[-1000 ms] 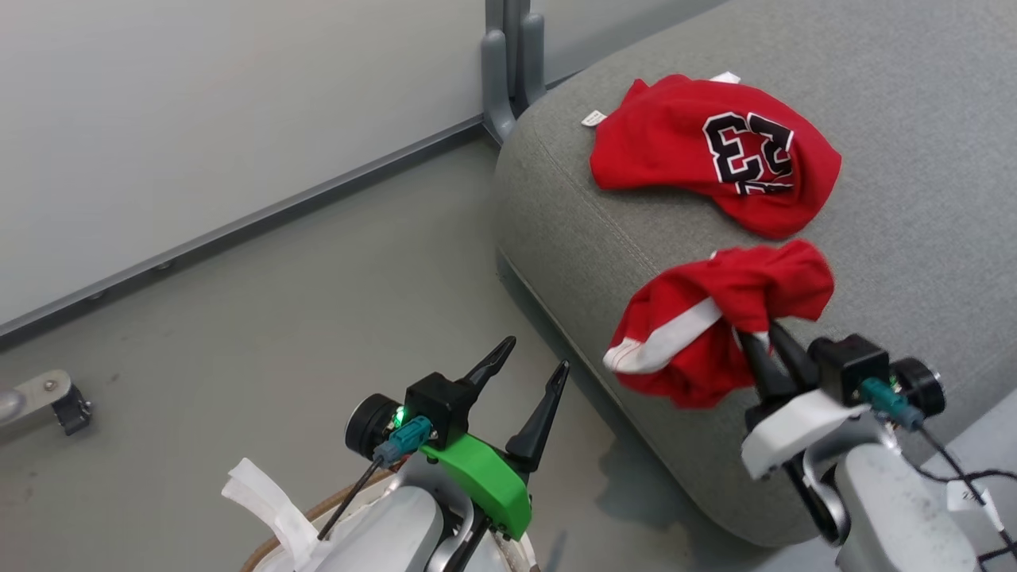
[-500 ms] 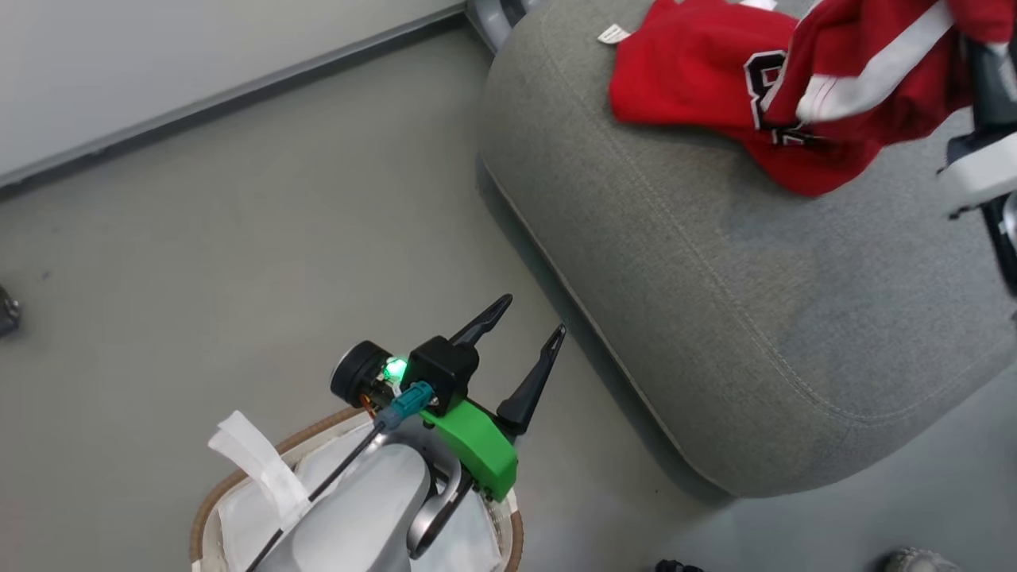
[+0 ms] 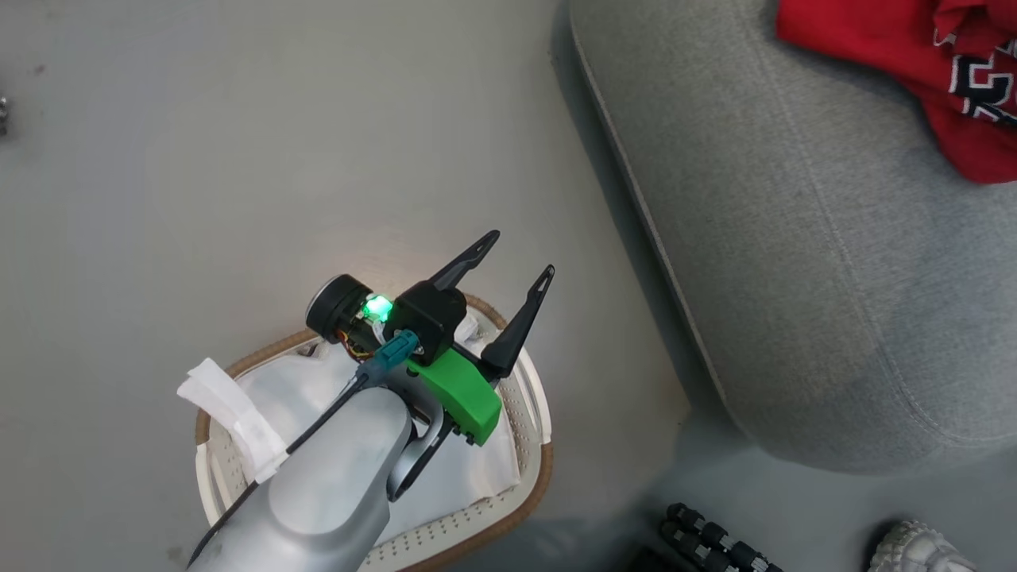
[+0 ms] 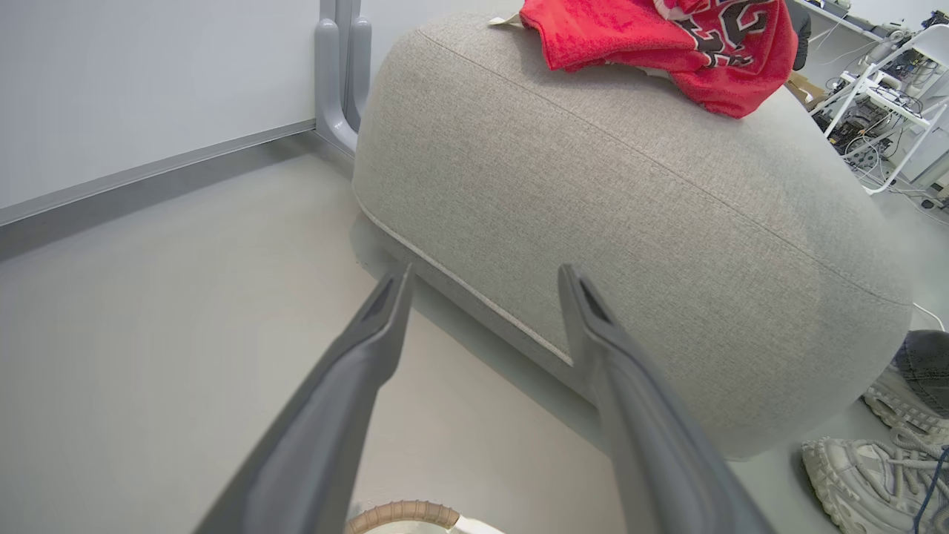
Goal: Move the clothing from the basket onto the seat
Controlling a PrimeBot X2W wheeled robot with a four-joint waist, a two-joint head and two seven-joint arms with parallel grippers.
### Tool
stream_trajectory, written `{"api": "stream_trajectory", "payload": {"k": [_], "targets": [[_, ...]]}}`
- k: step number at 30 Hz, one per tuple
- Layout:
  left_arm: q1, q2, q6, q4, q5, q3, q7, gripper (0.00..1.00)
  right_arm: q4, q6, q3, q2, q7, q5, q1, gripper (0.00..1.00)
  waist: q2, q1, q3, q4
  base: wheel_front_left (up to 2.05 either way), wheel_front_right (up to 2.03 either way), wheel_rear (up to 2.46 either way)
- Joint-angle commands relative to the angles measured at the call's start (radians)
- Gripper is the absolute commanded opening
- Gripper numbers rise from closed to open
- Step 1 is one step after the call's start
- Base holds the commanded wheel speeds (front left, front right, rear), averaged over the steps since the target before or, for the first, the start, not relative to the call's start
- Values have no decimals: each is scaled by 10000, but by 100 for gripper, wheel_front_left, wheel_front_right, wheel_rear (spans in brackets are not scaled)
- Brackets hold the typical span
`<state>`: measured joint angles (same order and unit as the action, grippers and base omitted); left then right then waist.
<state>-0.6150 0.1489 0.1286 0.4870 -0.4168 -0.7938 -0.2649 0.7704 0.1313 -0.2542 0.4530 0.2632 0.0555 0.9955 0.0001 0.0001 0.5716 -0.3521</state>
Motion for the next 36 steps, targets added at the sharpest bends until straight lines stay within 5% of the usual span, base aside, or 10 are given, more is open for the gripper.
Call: {"api": "stream_trajectory", "payload": {"k": [1, 9, 10, 11, 12, 21, 36], "targets": [[-268, 104, 23, -21, 118, 65, 8, 100, 199, -11, -159, -120, 21, 91, 46, 0, -1, -1, 1059, 919, 0, 0, 0], [-163, 148, 23, 134, 168, 337, 8, 100, 1179, -11, -1252, -781, 21, 478, -418, 0, -1, -1, 1074, 1035, 0, 0, 0], [-113, 140, 23, 162, 148, 390, 8, 100, 1236, -11, -1400, -864, 18, 525, -525, 30, -1, -1, 971, 1021, 0, 0, 0], [-85, 122, 23, 179, 145, 431, 8, 100, 1220, -11, -1520, -929, 15, 554, -613, 82, -1, -1, 898, 1014, 0, 0, 0], [-45, 91, 23, 189, 143, 480, 8, 100, 1190, -11, -1601, -988, 13, 620, -737, 100, -1, -1, 797, 1010, 0, 0, 0], [697, -46, 24, 344, 179, 1724, 8, 100, -40, -11, -1406, -1458, 13, 539, -2187, 100, -1, -1, -729, 935, 0, 0, 0], [2735, -145, -136, 357, 1139, 5095, 9, 100, -2513, -11, 850, -1961, 13, -1587, -4751, 100, -1, -1, -3083, 1762, 0, 0, 0]]}}
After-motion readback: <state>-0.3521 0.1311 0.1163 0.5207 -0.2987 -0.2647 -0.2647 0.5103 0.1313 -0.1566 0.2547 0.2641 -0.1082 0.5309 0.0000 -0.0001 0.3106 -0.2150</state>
